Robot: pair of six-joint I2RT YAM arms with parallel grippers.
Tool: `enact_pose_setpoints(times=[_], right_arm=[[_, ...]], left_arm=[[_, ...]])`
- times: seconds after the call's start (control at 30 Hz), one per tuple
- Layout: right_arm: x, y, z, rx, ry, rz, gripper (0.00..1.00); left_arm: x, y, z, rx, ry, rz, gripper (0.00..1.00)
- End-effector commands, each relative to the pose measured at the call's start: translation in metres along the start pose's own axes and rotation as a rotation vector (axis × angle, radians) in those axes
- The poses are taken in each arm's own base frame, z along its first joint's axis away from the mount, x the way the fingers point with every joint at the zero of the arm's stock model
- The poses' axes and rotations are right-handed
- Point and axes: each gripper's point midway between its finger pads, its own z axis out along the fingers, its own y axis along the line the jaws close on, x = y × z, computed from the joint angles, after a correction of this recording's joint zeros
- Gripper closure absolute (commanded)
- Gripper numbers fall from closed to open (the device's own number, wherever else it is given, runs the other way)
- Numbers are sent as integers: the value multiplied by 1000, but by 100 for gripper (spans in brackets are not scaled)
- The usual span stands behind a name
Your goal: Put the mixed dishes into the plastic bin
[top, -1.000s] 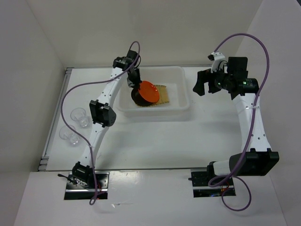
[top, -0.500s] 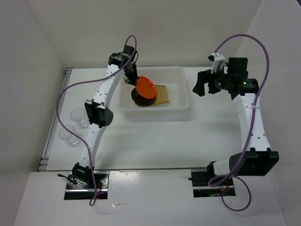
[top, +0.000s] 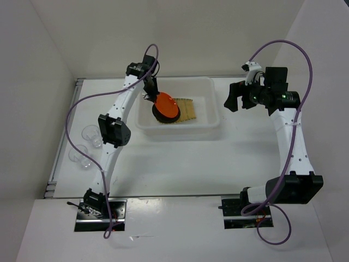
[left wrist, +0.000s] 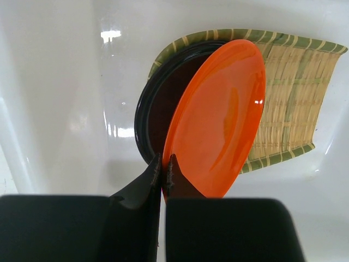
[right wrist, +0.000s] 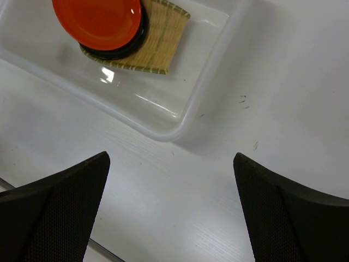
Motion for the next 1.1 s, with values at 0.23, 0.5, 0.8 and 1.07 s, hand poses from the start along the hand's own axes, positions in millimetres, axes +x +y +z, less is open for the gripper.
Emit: enact_pose_setpoints(times=[0.23, 0.5, 0.8, 1.07], right_arm=[[-10, -1, -9, 11, -55, -19, 1], [-8, 0, -8, 1, -49, -15, 1], [-8, 0, -8, 1, -49, -15, 1], [-2, 3, -5, -19, -45, -11, 1]], left_arm=[[-9, 1, -11, 13, -33, 14, 88], [4, -3, 5, 16, 17, 23, 78], [-1, -1, -5, -18, -22, 31, 67], [-55, 19, -138, -6, -317, 16, 49]])
